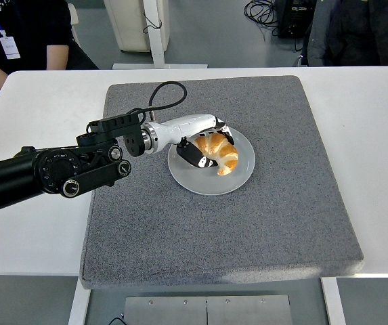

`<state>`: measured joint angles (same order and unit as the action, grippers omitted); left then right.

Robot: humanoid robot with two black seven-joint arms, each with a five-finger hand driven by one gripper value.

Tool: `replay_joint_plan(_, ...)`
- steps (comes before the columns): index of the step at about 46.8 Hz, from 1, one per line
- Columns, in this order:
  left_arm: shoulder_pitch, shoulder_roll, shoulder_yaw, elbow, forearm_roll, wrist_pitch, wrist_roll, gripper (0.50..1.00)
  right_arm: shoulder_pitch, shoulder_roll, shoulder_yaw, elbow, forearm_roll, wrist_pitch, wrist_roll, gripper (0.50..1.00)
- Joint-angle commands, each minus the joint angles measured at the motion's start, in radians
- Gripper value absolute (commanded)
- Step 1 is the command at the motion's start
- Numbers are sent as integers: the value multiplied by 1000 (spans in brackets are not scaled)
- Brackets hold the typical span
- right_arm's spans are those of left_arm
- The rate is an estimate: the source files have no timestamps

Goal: Place the bread on the plate

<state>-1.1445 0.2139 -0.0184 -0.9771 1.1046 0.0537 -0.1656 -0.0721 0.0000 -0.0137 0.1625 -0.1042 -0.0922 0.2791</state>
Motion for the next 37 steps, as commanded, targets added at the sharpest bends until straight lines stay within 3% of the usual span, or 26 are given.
replay_joint_plan(1, 2, 1, 0, 0, -2, 0, -2, 500, 0, 0, 0, 0, 0, 0, 0, 1000)
replay_joint_plan(37, 22, 1, -5, 49, -23, 0, 2, 500, 0, 0, -2, 0, 0, 0, 0, 1000)
